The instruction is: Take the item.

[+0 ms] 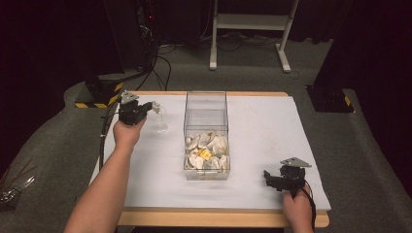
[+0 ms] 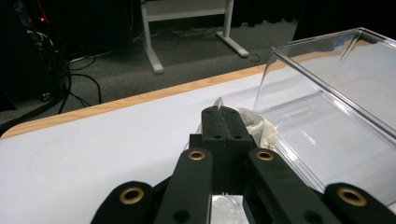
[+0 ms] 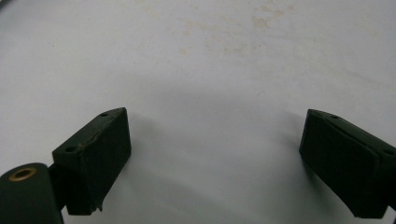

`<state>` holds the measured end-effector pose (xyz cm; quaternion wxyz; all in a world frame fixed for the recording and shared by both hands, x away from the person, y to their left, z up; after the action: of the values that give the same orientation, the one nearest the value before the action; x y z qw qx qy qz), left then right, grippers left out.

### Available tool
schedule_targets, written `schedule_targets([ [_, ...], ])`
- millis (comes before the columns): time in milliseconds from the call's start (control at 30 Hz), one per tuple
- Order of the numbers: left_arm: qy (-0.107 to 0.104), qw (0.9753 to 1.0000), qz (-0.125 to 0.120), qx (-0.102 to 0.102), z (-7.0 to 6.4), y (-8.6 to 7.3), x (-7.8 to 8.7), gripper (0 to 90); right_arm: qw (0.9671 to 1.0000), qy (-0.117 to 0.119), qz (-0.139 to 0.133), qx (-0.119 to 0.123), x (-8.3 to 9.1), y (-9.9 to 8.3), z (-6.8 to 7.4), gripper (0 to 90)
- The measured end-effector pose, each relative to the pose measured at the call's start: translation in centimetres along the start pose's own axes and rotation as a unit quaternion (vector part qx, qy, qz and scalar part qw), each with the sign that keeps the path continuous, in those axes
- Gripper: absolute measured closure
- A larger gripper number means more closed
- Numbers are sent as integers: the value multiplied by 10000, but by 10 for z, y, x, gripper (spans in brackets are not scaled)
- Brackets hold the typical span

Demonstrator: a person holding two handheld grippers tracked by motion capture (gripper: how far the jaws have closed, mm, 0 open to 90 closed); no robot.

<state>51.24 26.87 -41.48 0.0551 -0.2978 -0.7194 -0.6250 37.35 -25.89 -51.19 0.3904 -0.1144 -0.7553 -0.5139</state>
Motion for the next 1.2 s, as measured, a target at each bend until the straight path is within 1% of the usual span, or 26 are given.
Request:
schedule_targets([
  [133, 11, 10000, 14, -55, -3, -1, -2, 900, 10000, 0, -1, 1, 0, 0, 0, 90],
  [200, 17, 10000, 49, -35, -3, -2, -4, 896, 10000, 0, -1, 1, 0, 0, 0, 90],
  [233, -25, 9999, 99, 9, -4, -3, -6, 896, 10000, -1, -1, 2, 0, 0, 0, 90],
  [267, -35, 9999, 130, 33, -5, -4, -7, 833, 10000, 0, 0, 1, 0, 0, 0, 90],
  [400, -166, 9997, 182, 82, -10, -5, -10, 708, 10000, 0, -1, -2, 0, 0, 0, 90],
  [500, -195, 9995, 222, 53, -13, -6, -9, 624, 10000, 1, -1, -2, 0, 0, 0, 90],
  [533, -192, 9995, 251, 12, -15, -7, -9, 601, 10000, -1, -2, 2, 0, 0, 0, 90],
  [600, -237, 9994, 264, -8, -18, -7, -7, 560, 10000, -1, -1, -2, 0, 0, 0, 90],
  [700, -315, 9991, 282, -23, -21, -8, -4, 550, 10000, -1, -1, -1, 0, 0, 0, 90],
  [767, -384, 9987, 318, -66, -25, -9, -1, 511, 10000, -3, 0, -1, 0, 0, 0, 90],
  [833, -403, 9987, 311, -46, -26, -10, 1, 488, 10000, -3, -1, -1, 0, 0, 0, 90],
  [900, -465, 9983, 341, -66, -28, -11, 4, 472, 10000, -3, 0, -1, 0, 0, 0, 90],
  [967, -468, 9982, 359, -73, -29, -13, 6, 459, 10000, -5, -1, -1, 0, 0, 0, 90],
  [1000, -473, 9982, 363, -81, -30, -14, 7, 459, 10000, -4, 0, -1, 0, 0, 0, 90],
  [1033, -529, 9980, 346, -68, -30, -18, 11, 454, 10000, -4, 0, -1, 0, 0, 0, 90],
  [1133, -516, 9979, 367, -120, -29, -23, 14, 439, 10000, -5, 0, 0, 0, 0, 0, 90],
  [1200, -576, 9978, 334, -45, -28, -29, 18, 435, 10000, -6, -1, 0, 0, 0, 0, 90],
])
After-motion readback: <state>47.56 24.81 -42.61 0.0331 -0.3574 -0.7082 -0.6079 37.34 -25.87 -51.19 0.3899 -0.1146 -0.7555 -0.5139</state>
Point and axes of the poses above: each handheld gripper's, and its own axes: x roughly backward along the jaws, y roughly out of its top, z roughly to its left, the point moved 1 cm from there along -x, roughly forward along the jaws, and after that the axes turned 12 degrees about x, right-handed, at the moved point
